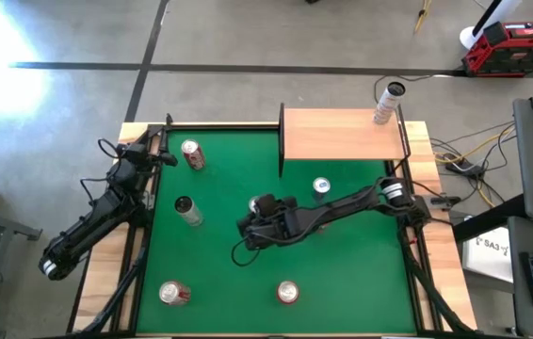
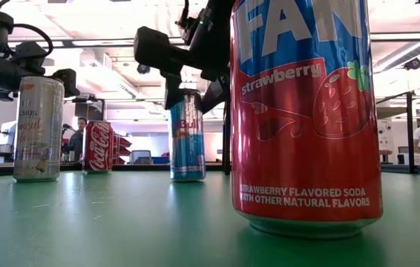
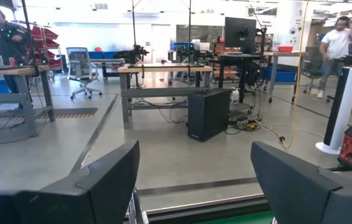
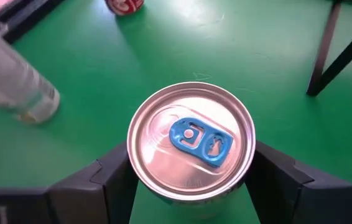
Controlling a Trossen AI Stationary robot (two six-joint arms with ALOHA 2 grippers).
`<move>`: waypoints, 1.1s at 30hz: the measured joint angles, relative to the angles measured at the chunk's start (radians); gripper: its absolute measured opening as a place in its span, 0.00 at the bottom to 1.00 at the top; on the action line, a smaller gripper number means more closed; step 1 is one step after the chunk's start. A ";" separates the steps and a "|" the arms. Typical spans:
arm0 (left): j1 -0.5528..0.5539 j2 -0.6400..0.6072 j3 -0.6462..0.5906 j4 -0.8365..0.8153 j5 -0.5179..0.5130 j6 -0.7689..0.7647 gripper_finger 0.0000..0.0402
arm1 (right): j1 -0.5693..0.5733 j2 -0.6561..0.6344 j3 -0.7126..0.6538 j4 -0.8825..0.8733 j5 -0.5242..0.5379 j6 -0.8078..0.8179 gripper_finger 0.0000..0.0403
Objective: Place canned beverage on shelf
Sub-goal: Adjust the blue soda can
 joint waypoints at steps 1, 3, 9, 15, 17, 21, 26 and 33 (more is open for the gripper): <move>0.000 0.000 0.000 0.000 0.000 0.000 0.73 | -0.002 -0.004 -0.001 -0.007 -0.008 -0.029 0.57; 0.000 0.000 0.000 0.000 0.000 0.000 0.73 | -0.002 -0.010 -0.001 -0.010 -0.014 -0.089 0.57; 0.000 0.000 0.000 0.000 0.000 0.000 0.73 | -0.005 -0.027 -0.001 0.012 -0.023 -0.179 0.57; 0.000 0.000 0.000 0.000 0.000 0.000 0.73 | -0.020 -0.028 -0.001 0.087 -0.029 -0.227 0.57; 0.000 0.000 0.000 0.000 0.000 0.000 0.73 | -0.029 -0.028 -0.002 0.095 -0.041 -0.234 0.57; 0.000 0.000 0.000 0.000 0.000 0.000 0.73 | -0.051 -0.028 -0.016 0.107 -0.076 -0.233 0.57; 0.000 0.000 0.000 0.000 0.000 0.000 0.73 | -0.075 -0.028 -0.023 0.126 -0.116 -0.229 0.57; 0.000 0.000 0.000 0.000 0.000 0.000 0.73 | -0.087 -0.026 -0.032 0.137 -0.123 -0.220 0.57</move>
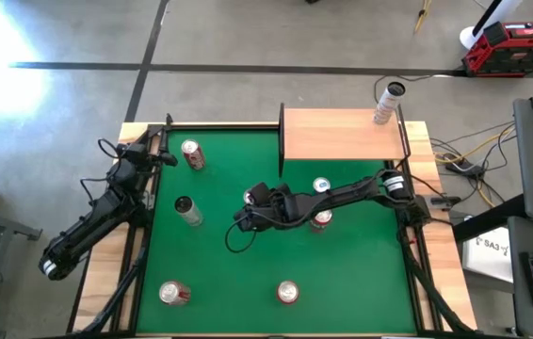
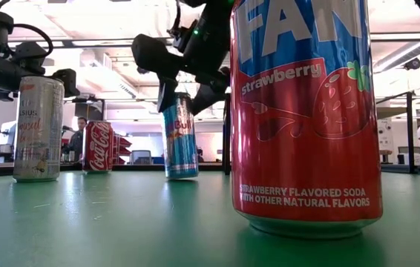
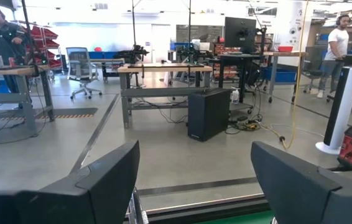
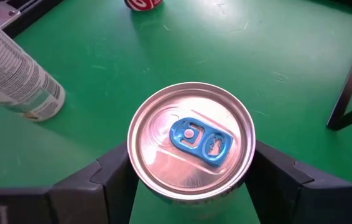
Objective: Place canned beverage on shelf
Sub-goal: Adjust the blue soda can, then put the top blue soda can on the shelf
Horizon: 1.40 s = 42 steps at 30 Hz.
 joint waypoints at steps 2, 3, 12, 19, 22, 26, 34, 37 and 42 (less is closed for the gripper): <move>0.000 0.000 0.000 0.000 0.000 0.000 0.73 | 0.000 0.000 -0.005 0.005 0.000 0.000 0.57; 0.000 0.000 0.000 0.000 0.000 0.000 0.73 | 0.000 0.000 -0.008 0.007 0.001 0.001 0.57; 0.000 0.000 0.000 0.000 0.000 0.000 0.73 | 0.000 0.004 -0.017 -0.002 -0.002 0.031 0.77; 0.000 0.000 0.000 0.000 0.000 0.000 0.73 | 0.001 0.002 -0.017 -0.003 0.002 0.033 0.88; 0.000 0.000 0.000 0.000 0.000 0.000 0.73 | 0.002 0.000 -0.017 -0.008 0.002 0.033 0.92; 0.000 0.000 0.000 0.000 0.000 0.000 0.73 | 0.022 -0.007 -0.017 -0.037 0.005 0.072 0.93; 0.000 0.000 0.000 0.000 0.000 0.000 0.73 | 0.081 -0.023 -0.016 -0.131 0.058 0.207 0.94; 0.000 0.000 0.000 0.000 0.000 0.000 0.73 | 0.102 -0.034 -0.016 -0.139 0.067 0.235 0.94; 0.000 0.000 0.000 0.000 0.000 0.000 0.73 | 0.143 -0.050 -0.016 -0.160 0.056 0.263 0.94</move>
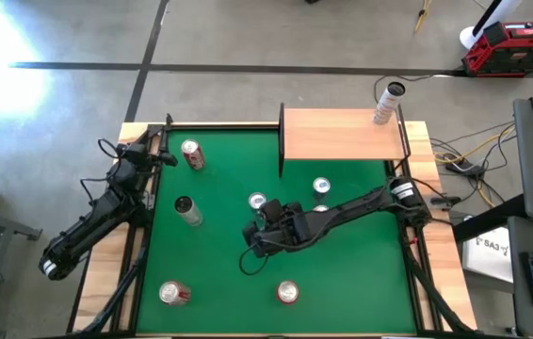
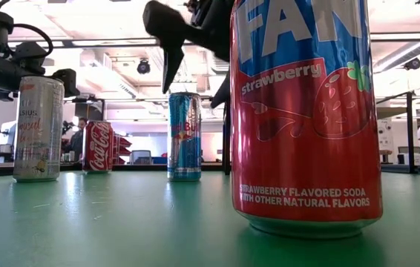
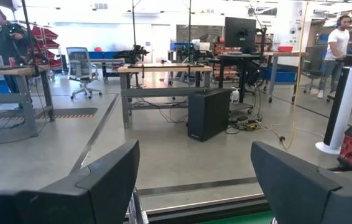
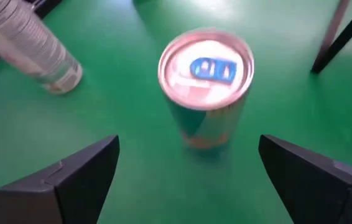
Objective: Place canned beverage on shelf
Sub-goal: Put the top blue soda can on the shelf
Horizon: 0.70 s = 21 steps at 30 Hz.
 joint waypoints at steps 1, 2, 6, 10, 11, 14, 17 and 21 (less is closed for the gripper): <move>0.000 0.000 0.000 0.000 0.000 0.000 0.73 | 0.009 -0.004 0.000 -0.015 -0.003 0.015 0.94; 0.000 0.000 0.000 0.000 0.000 0.000 0.73 | 0.018 -0.009 0.000 -0.034 -0.006 0.032 0.94; 0.000 0.000 0.000 0.000 0.000 0.000 0.73 | 0.060 -0.044 0.000 -0.129 -0.008 0.138 0.94; 0.000 0.000 0.000 0.000 0.000 0.000 0.73 | 0.094 -0.088 0.000 -0.265 -0.008 0.260 0.94; 0.000 0.000 0.000 0.000 0.000 0.000 0.73 | 0.099 -0.099 0.000 -0.307 -0.008 0.294 0.94; 0.000 0.000 0.000 0.000 0.000 0.000 0.73 | 0.113 -0.133 0.001 -0.436 -0.009 0.397 0.94; 0.000 0.000 0.000 0.000 0.000 0.000 0.73 | 0.120 -0.165 0.001 -0.548 -0.026 0.474 0.94; 0.000 0.000 0.000 0.000 0.000 0.000 0.73 | 0.121 -0.209 0.001 -0.651 -0.035 0.555 0.94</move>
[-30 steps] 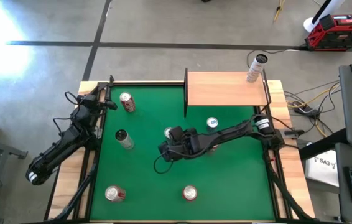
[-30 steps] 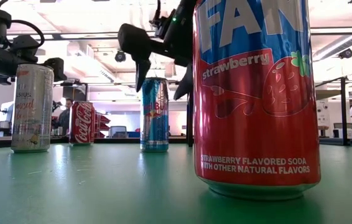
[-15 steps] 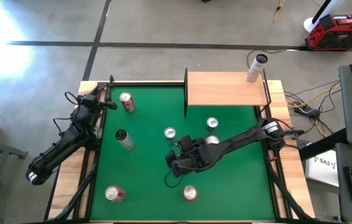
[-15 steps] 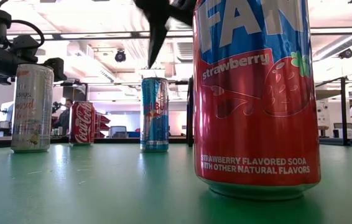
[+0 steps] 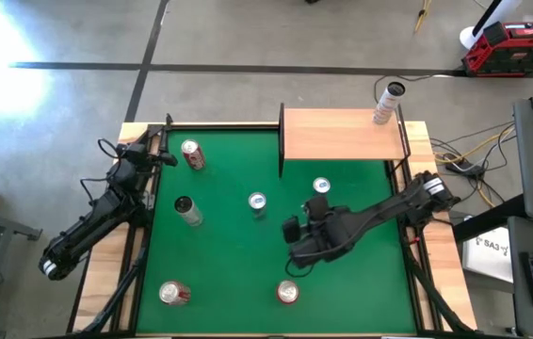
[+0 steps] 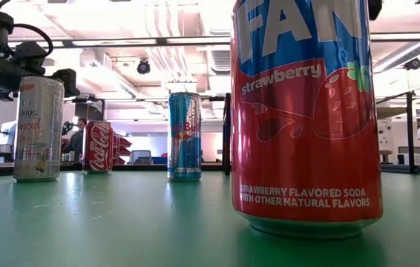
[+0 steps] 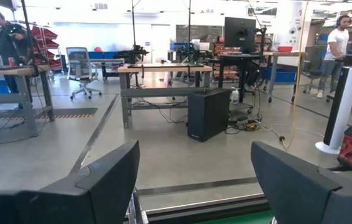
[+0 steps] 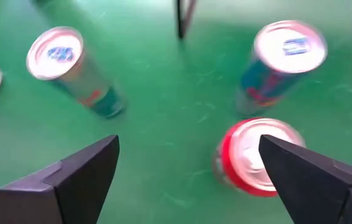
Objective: Place canned beverage on shelf
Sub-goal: Put the top blue soda can on the shelf
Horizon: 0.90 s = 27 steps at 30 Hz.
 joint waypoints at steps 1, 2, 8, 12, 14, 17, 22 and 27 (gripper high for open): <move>0.000 0.000 0.000 0.000 -0.001 0.000 0.73 | -0.004 -0.007 0.000 -0.027 0.000 0.028 0.94; 0.000 0.000 0.000 0.000 0.000 0.000 0.73 | -0.009 -0.013 0.000 -0.061 0.000 0.059 0.94; 0.000 0.000 0.000 0.000 0.000 0.000 0.73 | -0.075 -0.016 -0.004 -0.159 -0.047 0.228 0.94; 0.000 0.000 0.000 0.000 0.000 0.000 0.73 | -0.147 -0.006 -0.008 -0.162 -0.114 0.271 0.94; 0.000 0.001 0.000 0.000 -0.001 0.000 0.73 | -0.185 -0.001 -0.018 -0.164 -0.163 0.272 0.94; 0.000 0.000 0.000 0.000 0.000 0.000 0.73 | -0.234 0.006 -0.037 -0.162 -0.211 0.258 0.94; 0.000 0.000 0.000 0.000 0.000 0.000 0.73 | -0.280 0.023 -0.071 -0.136 -0.235 0.216 0.94; 0.000 0.000 0.000 0.000 0.000 0.000 0.73 | -0.285 0.025 -0.102 -0.064 -0.207 0.120 0.94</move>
